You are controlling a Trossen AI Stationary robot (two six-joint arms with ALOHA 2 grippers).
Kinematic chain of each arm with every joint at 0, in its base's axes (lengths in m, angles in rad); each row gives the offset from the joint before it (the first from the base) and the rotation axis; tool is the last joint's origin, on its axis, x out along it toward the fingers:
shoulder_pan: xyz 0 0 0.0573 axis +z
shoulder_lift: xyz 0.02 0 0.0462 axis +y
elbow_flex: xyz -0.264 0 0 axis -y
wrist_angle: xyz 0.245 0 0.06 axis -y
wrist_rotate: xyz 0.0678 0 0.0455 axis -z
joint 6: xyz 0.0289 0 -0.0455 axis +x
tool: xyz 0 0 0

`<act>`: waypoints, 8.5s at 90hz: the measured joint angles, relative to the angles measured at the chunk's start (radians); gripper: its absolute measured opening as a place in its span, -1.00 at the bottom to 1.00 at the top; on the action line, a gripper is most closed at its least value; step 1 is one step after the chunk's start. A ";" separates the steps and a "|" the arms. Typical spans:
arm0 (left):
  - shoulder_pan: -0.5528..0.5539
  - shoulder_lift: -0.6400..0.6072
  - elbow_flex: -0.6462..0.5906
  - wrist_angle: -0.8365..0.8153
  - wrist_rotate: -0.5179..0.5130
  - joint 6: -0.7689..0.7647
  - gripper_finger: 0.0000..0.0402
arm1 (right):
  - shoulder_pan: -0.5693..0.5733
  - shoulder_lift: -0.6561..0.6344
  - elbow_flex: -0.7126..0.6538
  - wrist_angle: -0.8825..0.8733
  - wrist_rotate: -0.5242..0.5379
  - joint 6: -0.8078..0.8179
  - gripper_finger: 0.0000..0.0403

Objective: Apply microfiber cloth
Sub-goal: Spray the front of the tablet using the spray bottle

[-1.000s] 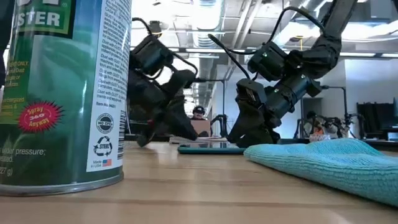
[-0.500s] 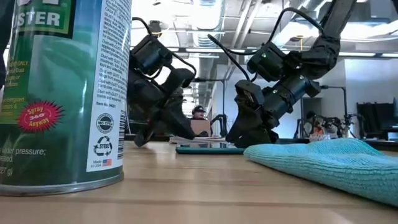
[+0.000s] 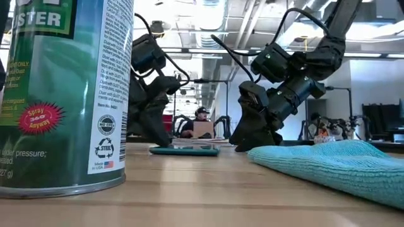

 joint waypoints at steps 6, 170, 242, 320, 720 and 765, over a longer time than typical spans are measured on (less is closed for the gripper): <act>0.000 0.000 0.000 0.007 0.001 -0.001 -1.00 | 0.000 0.000 0.000 0.000 0.000 -0.001 -0.27; -0.031 0.103 0.057 0.076 -0.052 0.022 -1.00 | 0.013 0.002 -0.004 0.045 -0.001 0.038 -0.26; -0.065 0.202 0.064 0.213 -0.055 0.011 -1.00 | 0.006 0.007 0.006 0.100 0.028 0.053 -0.87; -0.068 0.204 0.066 0.203 -0.071 0.029 -1.00 | 0.004 0.009 0.010 0.112 -0.030 0.057 -0.11; -0.867 -0.241 0.711 -0.798 -0.544 0.603 -1.00 | 0.055 -0.002 0.269 0.521 -0.054 -0.531 -0.94; -0.783 -0.190 0.711 -0.790 -0.405 0.692 -1.00 | 0.091 -0.002 0.268 0.501 0.113 -0.573 -0.94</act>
